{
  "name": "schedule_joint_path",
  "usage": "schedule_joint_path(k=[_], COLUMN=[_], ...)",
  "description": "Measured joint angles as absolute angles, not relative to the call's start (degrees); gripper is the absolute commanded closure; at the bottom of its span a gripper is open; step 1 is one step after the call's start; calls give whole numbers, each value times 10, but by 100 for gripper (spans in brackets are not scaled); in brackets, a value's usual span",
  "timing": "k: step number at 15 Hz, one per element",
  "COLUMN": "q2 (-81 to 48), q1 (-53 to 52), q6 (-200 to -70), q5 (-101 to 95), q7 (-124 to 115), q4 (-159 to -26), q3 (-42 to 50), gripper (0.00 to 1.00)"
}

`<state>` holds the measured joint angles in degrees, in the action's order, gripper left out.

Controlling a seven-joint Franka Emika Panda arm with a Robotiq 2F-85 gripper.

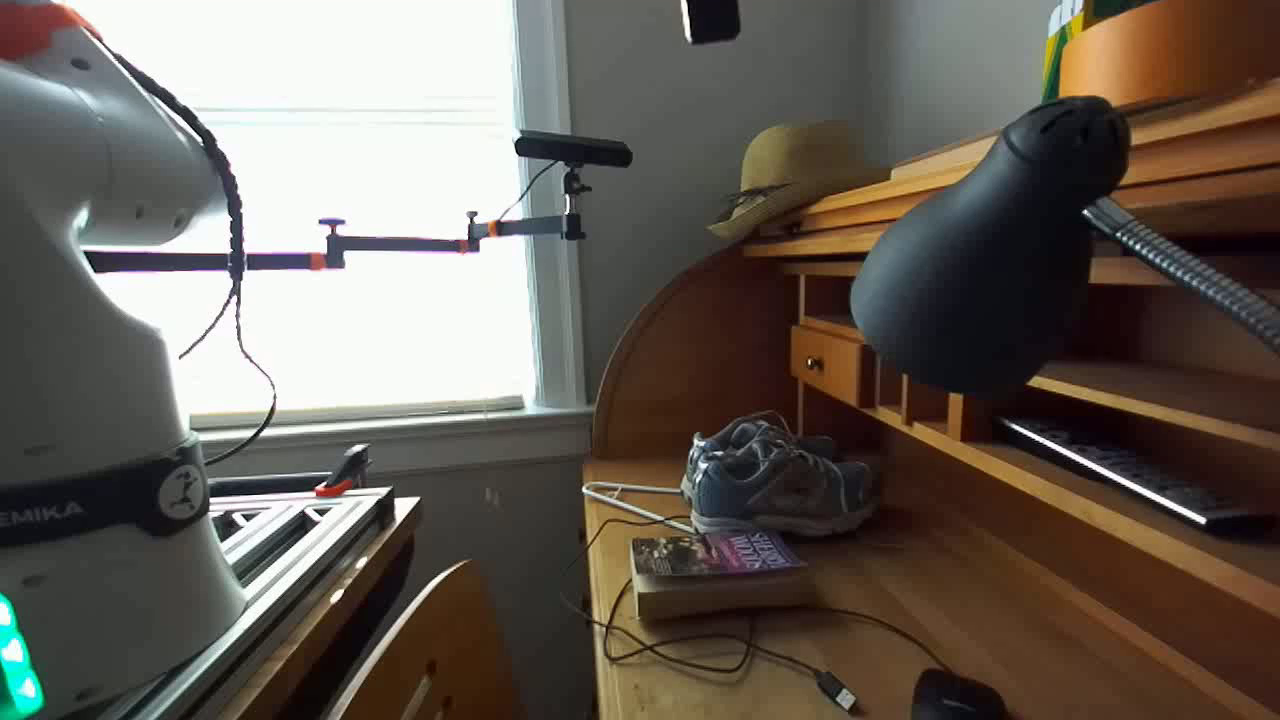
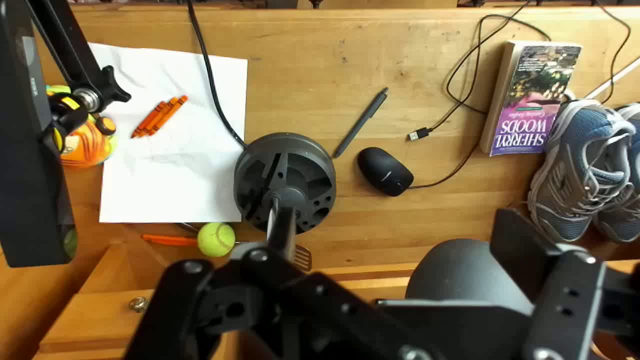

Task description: Press the button on the lamp

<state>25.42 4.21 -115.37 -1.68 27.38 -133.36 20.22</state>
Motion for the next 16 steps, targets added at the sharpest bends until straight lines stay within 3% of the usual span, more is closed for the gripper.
schedule_joint_path(k=[11, 16], q2=[254, 253], q1=[47, 57], q6=[-1160, -1293], q5=[-16, -18], q7=[273, 274], q4=[-1337, -1399], q3=[196, 186], gripper=[0, 0])
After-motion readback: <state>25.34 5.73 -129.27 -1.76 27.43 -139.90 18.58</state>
